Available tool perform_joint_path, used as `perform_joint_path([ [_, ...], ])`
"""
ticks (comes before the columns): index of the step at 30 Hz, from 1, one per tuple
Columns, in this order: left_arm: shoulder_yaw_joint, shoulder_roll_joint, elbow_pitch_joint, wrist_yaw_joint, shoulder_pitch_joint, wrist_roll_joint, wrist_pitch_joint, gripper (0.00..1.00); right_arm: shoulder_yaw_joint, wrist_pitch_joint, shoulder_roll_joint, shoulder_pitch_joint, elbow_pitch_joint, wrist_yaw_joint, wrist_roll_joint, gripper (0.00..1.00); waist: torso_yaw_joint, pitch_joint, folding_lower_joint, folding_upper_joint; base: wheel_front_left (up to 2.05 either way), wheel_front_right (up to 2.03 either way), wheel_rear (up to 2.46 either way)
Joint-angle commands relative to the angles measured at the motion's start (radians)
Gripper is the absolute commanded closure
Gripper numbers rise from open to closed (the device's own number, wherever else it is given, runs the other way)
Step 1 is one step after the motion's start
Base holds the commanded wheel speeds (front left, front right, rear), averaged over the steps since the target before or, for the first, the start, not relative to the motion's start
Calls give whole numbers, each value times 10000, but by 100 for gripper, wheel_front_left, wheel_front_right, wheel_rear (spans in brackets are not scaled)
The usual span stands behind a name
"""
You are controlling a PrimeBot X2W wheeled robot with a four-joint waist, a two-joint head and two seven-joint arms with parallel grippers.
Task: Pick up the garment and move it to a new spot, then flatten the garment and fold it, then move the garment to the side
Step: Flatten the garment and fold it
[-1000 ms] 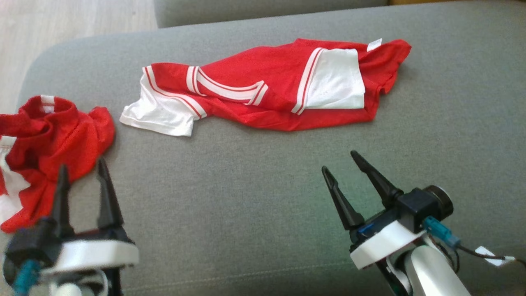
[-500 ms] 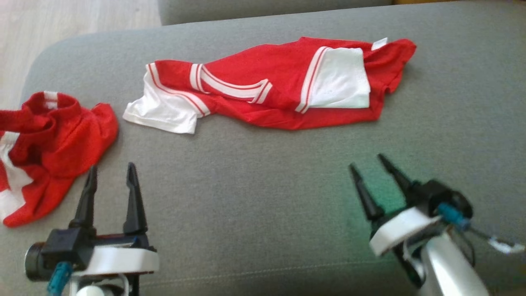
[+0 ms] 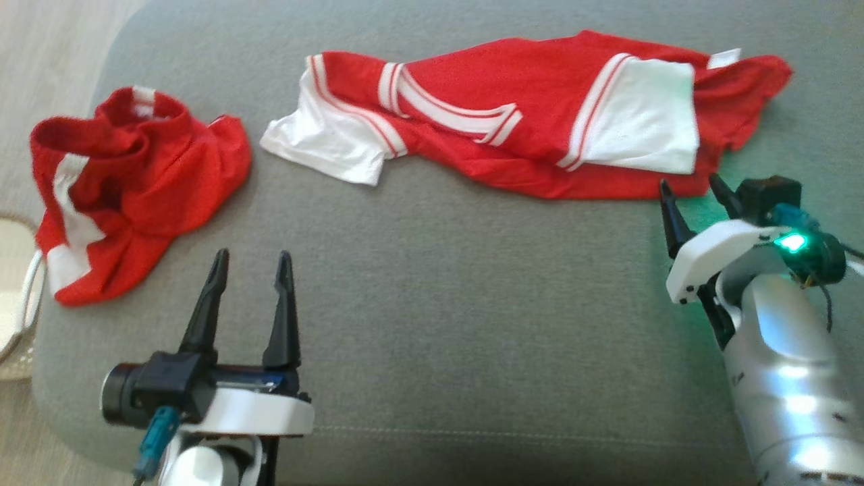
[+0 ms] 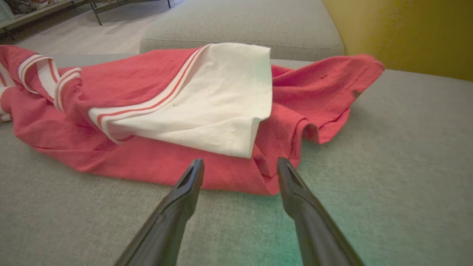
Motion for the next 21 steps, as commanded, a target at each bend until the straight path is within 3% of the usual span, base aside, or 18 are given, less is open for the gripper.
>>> perform_joint_path([
  [1,190,-49,-238,-15,-465,64,-53,0,-93,-51,44,-522,168,-2,-328,0,317,276,-1,0,0,0,0],
  [6,-2,-59,0,-46,-732,56,-53,0,-780,-16,44,-1282,1186,-2,-1151,0,633,517,-1,0,0,0,0],
  [7,-4,-60,16,-42,-765,49,-53,0,-917,10,44,-1399,1329,-2,-1306,9,653,552,-1,0,0,0,0],
  [8,5,-60,20,-31,-796,35,-53,0,-1026,33,44,-1515,1447,-2,-1460,60,655,591,-1,0,0,0,0],
  [9,20,-61,27,-19,-825,22,-53,0,-1114,59,44,-1632,1591,-2,-1555,100,648,622,-1,0,0,0,0],
  [17,198,-63,132,11,-875,-31,-53,0,-860,-113,44,-2086,2496,-2,-1265,100,84,477,-1,0,0,0,0],
  [21,355,-63,84,8,-809,4,-53,0,-205,-146,44,-1760,1812,-2,-406,100,-391,328,-1,0,0,0,0],
])
